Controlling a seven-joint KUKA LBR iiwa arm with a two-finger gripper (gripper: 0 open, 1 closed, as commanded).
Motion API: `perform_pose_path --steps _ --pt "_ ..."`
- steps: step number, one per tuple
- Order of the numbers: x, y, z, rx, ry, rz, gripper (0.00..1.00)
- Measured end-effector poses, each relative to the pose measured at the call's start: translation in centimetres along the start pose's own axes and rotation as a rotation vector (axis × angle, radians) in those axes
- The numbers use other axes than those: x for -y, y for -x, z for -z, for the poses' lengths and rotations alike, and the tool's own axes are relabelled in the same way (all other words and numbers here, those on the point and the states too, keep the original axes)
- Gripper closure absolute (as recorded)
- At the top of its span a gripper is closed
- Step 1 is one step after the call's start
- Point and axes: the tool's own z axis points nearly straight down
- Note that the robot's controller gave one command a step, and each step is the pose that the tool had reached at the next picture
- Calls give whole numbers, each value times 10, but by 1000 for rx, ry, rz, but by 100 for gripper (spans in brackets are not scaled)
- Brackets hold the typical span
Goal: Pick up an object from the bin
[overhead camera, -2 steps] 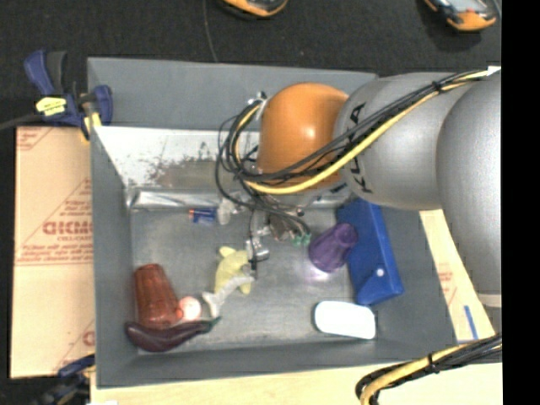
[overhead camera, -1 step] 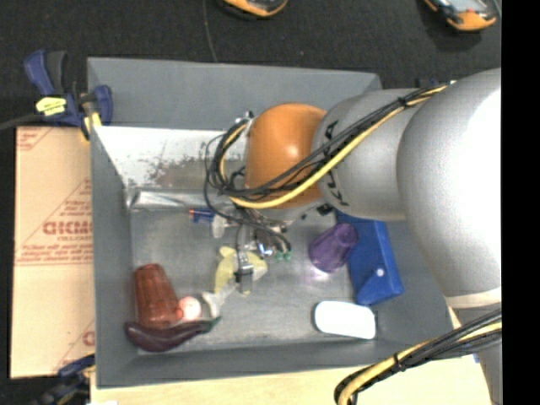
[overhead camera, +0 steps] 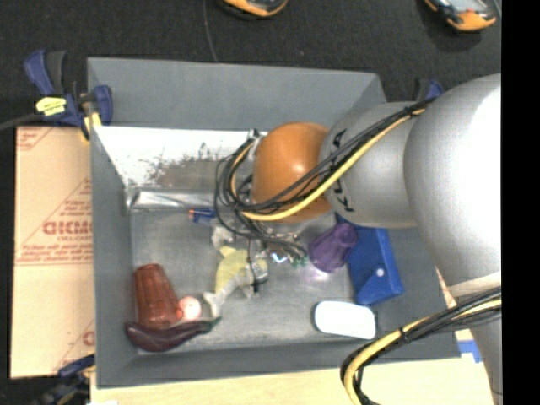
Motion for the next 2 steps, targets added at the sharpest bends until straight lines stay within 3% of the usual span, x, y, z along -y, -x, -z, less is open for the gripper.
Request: perform_pose_path --steps 1,2 --pt "32 3 -4 -8 2 -206 100" --pt "32 3 -4 -8 2 -206 100"
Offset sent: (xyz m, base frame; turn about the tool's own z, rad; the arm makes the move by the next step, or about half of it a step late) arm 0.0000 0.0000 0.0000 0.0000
